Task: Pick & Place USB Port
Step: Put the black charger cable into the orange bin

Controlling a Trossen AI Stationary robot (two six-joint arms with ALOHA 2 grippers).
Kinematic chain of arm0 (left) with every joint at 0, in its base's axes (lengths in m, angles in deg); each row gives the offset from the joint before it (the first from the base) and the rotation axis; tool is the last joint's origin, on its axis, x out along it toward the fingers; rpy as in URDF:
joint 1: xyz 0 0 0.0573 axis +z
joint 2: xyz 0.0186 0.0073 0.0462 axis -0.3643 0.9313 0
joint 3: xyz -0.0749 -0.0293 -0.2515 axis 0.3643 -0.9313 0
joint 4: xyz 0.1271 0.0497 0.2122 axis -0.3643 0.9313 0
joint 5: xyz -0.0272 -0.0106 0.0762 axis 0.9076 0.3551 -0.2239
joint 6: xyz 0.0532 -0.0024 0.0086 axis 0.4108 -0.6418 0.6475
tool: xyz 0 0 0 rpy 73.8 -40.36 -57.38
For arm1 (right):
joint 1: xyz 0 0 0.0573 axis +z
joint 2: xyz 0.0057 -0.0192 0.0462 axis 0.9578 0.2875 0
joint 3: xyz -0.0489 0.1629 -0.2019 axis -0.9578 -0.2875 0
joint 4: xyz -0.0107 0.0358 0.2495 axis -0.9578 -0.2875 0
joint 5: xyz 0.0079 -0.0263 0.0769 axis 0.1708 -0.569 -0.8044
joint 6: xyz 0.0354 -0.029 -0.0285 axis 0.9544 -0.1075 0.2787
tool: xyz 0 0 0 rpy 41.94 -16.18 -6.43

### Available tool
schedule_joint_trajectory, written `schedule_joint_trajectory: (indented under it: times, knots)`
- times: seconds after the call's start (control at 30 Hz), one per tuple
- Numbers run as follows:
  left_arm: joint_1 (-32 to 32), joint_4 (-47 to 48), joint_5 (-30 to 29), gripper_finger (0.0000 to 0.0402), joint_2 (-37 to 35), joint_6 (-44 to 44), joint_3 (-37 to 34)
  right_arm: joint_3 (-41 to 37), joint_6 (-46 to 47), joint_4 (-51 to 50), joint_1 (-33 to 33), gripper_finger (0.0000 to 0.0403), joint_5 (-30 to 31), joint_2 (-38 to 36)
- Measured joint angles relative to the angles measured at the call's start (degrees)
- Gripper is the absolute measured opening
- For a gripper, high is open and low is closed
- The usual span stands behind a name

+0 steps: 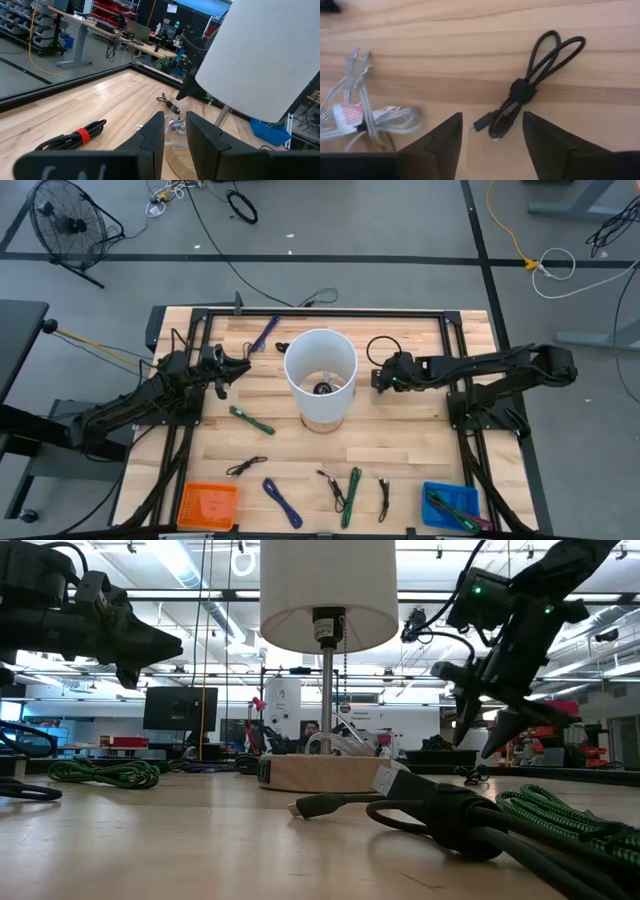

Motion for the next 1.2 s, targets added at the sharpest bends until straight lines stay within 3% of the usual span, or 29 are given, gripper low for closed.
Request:
schedule_joint_trajectory:
  times: [0.27, 0.77, 0.93, 1.1, 1.2]
  knots:
    - [0.0, 0.0, 0.0, 0.0083, 0.0, 0.0, 0.0, 0.0, 0.6, 0.5, -1.7, 0.0236, -2.9, 3.7]
    - [0.0, 0.0, 0.0, 0.0083, 0.0, 0.0, 0.0, 0.3, 3.0, 3.7, -2.6, 0.0233, -0.9, 10.2]
    - [0.0, 0.0, 0.0, 0.0083, 0.0, 0.0, 0.0, 0.2, 1.2, 2.8, -2.9, 0.0168, -2.1, 10.5]
    - [0.0, 0.0, 0.0, 0.0083, 0.0, 0.0, 0.0, 0.1, -3.2, 2.3, -2.9, 0.0027, -2.2, 10.6]
    - [0.0, -0.2, 0.0, 0.0083, 0.0, -0.1, 0.0, 0.2, -5.9, 2.7, -3.1, 0.0018, -3.2, 10.6]
